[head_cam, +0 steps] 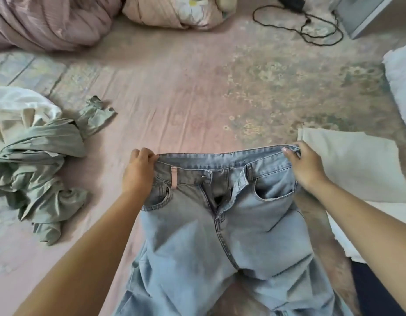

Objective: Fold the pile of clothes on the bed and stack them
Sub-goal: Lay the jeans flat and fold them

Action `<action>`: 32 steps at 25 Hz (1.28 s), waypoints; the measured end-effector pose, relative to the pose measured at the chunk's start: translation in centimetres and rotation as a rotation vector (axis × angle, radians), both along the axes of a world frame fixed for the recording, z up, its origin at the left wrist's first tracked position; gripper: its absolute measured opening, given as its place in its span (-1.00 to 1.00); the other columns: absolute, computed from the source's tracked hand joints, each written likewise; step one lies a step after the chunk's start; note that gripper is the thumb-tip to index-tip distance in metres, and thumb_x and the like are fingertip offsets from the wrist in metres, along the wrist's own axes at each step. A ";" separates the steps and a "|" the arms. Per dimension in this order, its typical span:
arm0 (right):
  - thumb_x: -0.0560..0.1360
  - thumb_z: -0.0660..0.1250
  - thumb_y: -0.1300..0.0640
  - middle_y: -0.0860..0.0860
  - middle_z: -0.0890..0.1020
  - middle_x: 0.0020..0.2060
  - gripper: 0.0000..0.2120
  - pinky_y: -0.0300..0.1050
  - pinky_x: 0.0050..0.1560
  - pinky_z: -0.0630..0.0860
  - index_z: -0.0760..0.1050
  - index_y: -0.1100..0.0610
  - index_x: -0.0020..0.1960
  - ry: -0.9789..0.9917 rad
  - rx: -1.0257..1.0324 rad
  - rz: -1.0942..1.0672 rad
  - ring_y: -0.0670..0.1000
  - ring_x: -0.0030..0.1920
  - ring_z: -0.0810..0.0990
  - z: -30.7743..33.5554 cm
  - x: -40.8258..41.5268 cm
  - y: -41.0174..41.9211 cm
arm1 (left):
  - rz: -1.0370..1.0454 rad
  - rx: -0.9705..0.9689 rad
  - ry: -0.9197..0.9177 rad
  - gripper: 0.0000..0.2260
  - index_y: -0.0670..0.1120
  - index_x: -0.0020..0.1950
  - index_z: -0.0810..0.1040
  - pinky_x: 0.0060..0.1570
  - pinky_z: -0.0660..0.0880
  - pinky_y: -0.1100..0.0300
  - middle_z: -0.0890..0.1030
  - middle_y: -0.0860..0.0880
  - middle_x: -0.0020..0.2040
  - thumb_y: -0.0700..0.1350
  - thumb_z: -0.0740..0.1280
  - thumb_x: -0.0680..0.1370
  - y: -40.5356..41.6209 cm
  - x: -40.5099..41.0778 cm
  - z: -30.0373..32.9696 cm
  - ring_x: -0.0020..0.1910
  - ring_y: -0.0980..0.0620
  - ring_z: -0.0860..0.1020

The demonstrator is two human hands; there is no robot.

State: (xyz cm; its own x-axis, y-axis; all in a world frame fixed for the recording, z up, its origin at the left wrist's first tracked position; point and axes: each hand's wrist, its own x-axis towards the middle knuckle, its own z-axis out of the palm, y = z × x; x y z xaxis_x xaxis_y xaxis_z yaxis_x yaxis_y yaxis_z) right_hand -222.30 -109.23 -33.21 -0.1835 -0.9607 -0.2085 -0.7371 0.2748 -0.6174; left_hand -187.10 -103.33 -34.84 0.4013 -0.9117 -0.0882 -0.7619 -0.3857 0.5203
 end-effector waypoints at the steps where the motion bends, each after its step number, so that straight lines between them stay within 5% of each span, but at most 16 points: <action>1: 0.59 0.22 0.00 0.16 0.57 -0.15 -0.74 0.02 -0.11 0.38 0.44 0.21 0.09 0.043 -0.032 0.010 0.18 -0.09 0.53 -1.5 0.3 -0.9 | -0.042 -0.030 -0.063 -0.79 -0.26 0.10 0.49 -0.12 0.37 -0.08 0.44 -0.25 0.06 -0.12 0.22 0.63 -0.8 0.4 -1.4 -0.06 -0.30 0.48; 3: 0.59 0.22 -0.02 0.19 0.59 -0.04 -0.70 0.06 -0.04 0.41 0.39 0.17 0.19 0.132 -0.051 0.030 0.25 0.01 0.54 -4.3 1.0 -2.8 | -0.098 0.003 -0.157 -0.73 -0.24 0.23 0.44 -0.16 0.38 -0.17 0.41 -0.27 0.16 -0.08 0.20 0.63 -2.3 1.0 -3.9 -0.04 -0.36 0.49; 5: 0.58 0.26 0.06 0.26 0.52 0.15 -0.59 0.09 0.03 0.40 0.31 0.22 0.35 0.318 -0.087 0.040 0.30 0.14 0.49 -6.5 2.2 -3.8 | -0.065 0.091 -0.233 -0.59 -0.18 0.43 0.29 0.04 0.36 -0.22 0.31 -0.26 0.36 -0.02 0.16 0.64 -3.4 0.7 -5.8 0.21 -0.34 0.42; 8: 0.50 0.27 0.16 0.33 0.47 0.18 -0.55 0.20 0.07 0.47 0.35 0.31 0.34 0.686 -0.416 0.223 0.34 0.13 0.48 -9.4 5.0 -1.7 | -0.140 0.124 -0.289 -0.42 -0.13 0.57 -0.06 0.46 -0.12 -0.14 -0.08 -0.18 0.57 0.12 0.01 0.65 -2.1 -3.4 -7.4 0.54 -0.17 -0.04; 9: 0.50 0.22 0.15 0.31 0.48 0.20 -0.58 0.17 0.11 0.48 0.40 0.30 0.31 0.663 -0.519 0.318 0.31 0.14 0.48 -10.1 6.4 0.1 | -0.254 0.103 -0.310 -0.40 -0.14 0.57 -0.11 0.45 -0.23 -0.11 -0.15 -0.15 0.57 0.15 -0.04 0.64 -0.6 -5.6 -8.2 0.55 -0.14 -0.12; 11: 0.50 0.16 0.10 0.25 0.52 0.18 -0.63 0.11 0.09 0.52 0.51 0.28 0.19 0.481 -0.542 0.507 0.25 0.12 0.53 -11.4 9.1 4.7 | -0.473 0.053 -0.298 -0.38 -0.21 0.54 0.08 0.47 -0.11 -0.12 0.06 -0.21 0.55 0.16 -0.03 0.61 3.4 -9.5 -10.3 0.53 -0.15 0.06; 13: 0.46 0.19 -0.03 0.19 0.58 -0.01 -0.64 0.06 -0.12 0.57 0.56 0.24 -0.03 0.373 -0.368 0.514 0.23 -0.05 0.59 -12.2 11.1 8.4 | -0.584 0.091 -0.322 -0.38 -0.26 0.46 0.25 0.42 0.04 -0.10 0.30 -0.24 0.47 0.15 0.03 0.56 7.2 -10.8 -12.7 0.46 -0.15 0.27; 16: 0.40 0.39 -0.14 0.22 0.55 -0.17 -0.56 0.07 -0.17 0.54 0.53 0.28 -0.16 0.361 -0.048 0.304 0.27 -0.17 0.56 -14.2 12.3 10.7 | -0.569 0.148 -0.344 -0.39 -0.29 0.44 0.22 0.44 0.04 -0.06 0.32 -0.26 0.44 0.17 -0.05 0.62 10.3 -9.7 -15.5 0.45 -0.16 0.26; 21: 0.41 0.36 0.15 0.31 0.52 -0.02 -0.74 0.03 0.11 0.42 0.59 0.39 -0.20 0.205 0.032 0.144 0.31 0.01 0.50 -16.5 12.5 11.3 | -0.585 0.000 -0.377 -0.48 -0.26 0.46 0.29 0.44 0.09 -0.11 0.29 -0.24 0.47 0.06 0.03 0.63 11.6 -10.0 -17.6 0.47 -0.15 0.21; 25: 0.44 0.33 0.33 0.17 0.45 -0.05 -0.88 -0.28 0.14 0.24 0.58 0.38 -0.22 -0.032 0.000 -0.088 0.22 0.07 0.48 -16.0 10.7 11.5 | -0.608 -0.167 -0.421 -0.55 -0.07 0.47 0.31 0.37 0.16 -0.29 0.29 -0.17 0.48 -0.03 0.14 0.57 11.8 -10.1 -18.1 0.47 -0.10 0.25; 29: 0.48 0.26 0.22 0.13 0.57 0.07 -0.81 -0.04 0.13 0.36 0.55 0.20 0.07 0.175 -0.474 0.356 0.07 0.10 0.46 -14.9 10.6 11.6 | -0.634 -0.216 -0.456 -0.56 0.04 0.45 0.34 0.31 0.20 -0.35 0.36 -0.23 0.43 -0.05 0.18 0.55 11.8 -10.0 -18.3 0.42 -0.14 0.33; 32: 0.49 0.23 0.18 -0.03 0.67 -0.05 -0.76 -0.08 0.00 0.36 0.63 0.11 0.04 0.300 -0.504 0.684 -0.01 0.06 0.49 -15.1 10.4 10.7 | -0.641 -0.242 -0.451 -0.57 0.05 0.44 0.32 0.29 0.23 -0.37 0.39 -0.28 0.40 -0.05 0.18 0.55 11.7 -9.9 -18.6 0.39 -0.18 0.38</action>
